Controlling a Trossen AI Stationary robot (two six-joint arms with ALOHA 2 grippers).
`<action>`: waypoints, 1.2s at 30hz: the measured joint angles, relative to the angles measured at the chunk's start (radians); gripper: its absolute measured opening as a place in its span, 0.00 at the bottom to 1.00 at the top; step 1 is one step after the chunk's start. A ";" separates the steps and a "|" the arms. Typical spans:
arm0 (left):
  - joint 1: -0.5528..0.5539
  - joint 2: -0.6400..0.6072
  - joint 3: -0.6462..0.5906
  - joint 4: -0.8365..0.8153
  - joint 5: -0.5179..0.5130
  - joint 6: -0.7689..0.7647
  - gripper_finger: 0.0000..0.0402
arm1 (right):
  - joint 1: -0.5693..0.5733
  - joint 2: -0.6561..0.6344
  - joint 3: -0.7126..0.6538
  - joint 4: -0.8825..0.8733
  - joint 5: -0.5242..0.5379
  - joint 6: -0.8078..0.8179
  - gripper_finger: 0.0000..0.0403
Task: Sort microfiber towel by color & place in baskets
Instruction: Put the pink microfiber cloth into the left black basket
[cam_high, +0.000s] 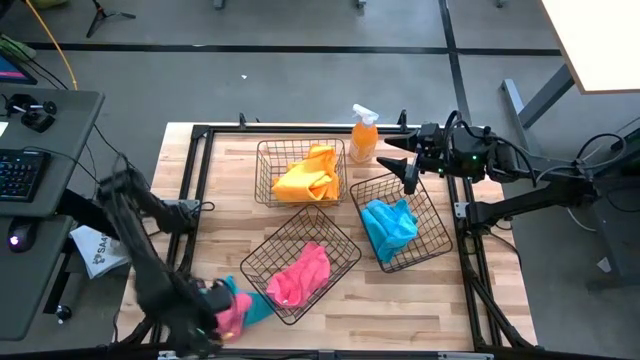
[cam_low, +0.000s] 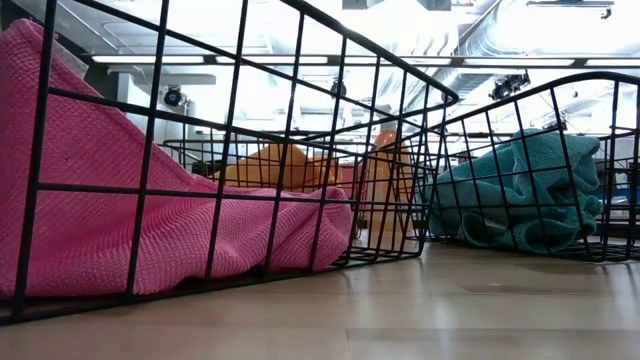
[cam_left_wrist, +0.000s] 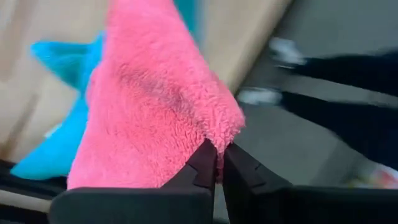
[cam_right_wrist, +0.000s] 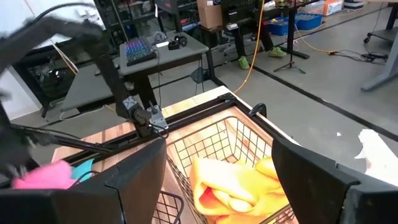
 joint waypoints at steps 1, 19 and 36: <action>-0.002 -0.048 0.021 0.001 0.000 0.014 0.01 | 0.000 0.000 0.000 0.000 0.000 -0.003 0.72; 0.533 -0.195 0.288 -0.024 -0.250 0.947 0.00 | 0.000 -0.001 0.000 0.000 0.000 -0.022 0.72; 0.587 0.035 0.041 0.289 -0.161 1.051 0.04 | 0.000 -0.002 0.000 -0.001 0.000 -0.022 0.72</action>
